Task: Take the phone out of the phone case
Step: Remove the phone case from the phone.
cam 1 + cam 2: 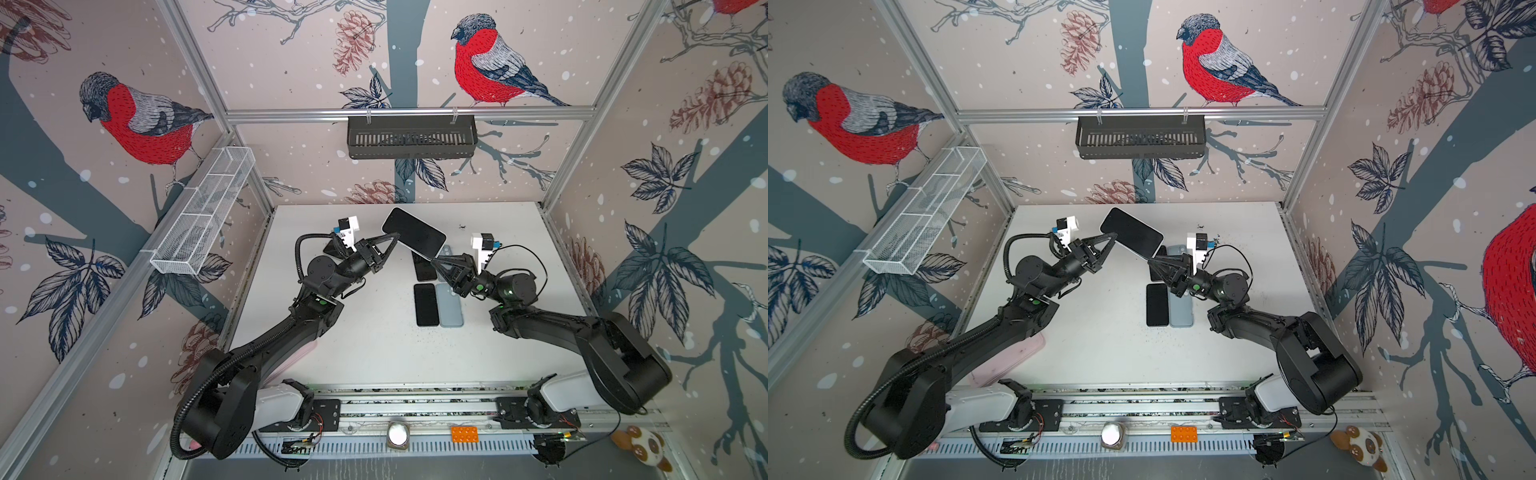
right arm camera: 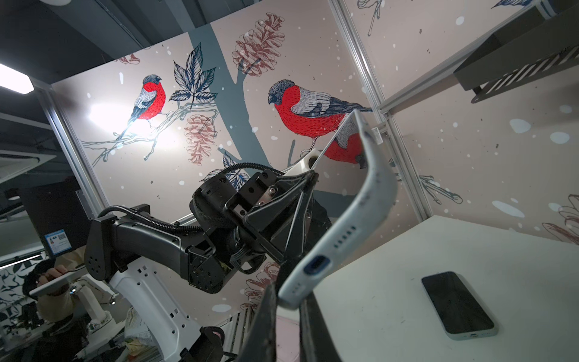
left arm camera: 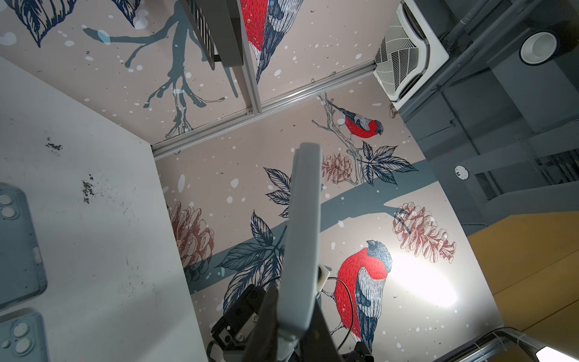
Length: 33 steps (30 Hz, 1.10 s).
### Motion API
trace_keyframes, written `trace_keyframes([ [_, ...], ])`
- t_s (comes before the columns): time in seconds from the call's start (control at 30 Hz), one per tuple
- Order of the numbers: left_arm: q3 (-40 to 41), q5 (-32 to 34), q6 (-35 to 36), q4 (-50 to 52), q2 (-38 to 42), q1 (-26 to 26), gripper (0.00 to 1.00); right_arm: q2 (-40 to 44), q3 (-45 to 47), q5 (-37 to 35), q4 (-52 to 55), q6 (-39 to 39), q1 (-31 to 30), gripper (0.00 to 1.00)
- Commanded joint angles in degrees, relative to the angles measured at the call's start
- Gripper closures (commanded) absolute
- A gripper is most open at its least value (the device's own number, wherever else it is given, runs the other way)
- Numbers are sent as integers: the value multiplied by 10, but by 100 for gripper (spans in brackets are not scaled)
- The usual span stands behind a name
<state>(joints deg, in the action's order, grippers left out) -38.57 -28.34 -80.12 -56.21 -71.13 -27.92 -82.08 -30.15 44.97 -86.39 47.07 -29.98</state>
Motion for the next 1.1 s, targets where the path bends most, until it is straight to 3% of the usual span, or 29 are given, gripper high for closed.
trace_keyframes([
  [0.0, -9, -15, -20, -34, -1, -7, 100, 7, -8, 24, 50, -71, -1, 99],
  [0.57, -19, -27, -24, -42, -12, -12, 100, 65, -28, -28, 177, -163, 11, 97],
  [0.77, -22, -34, -25, -44, -12, -8, 100, 119, -2, -88, 256, -191, 32, 57],
  [1.07, -20, -40, -24, -50, -12, 1, 100, 201, 37, -90, 272, -100, 117, 33],
])
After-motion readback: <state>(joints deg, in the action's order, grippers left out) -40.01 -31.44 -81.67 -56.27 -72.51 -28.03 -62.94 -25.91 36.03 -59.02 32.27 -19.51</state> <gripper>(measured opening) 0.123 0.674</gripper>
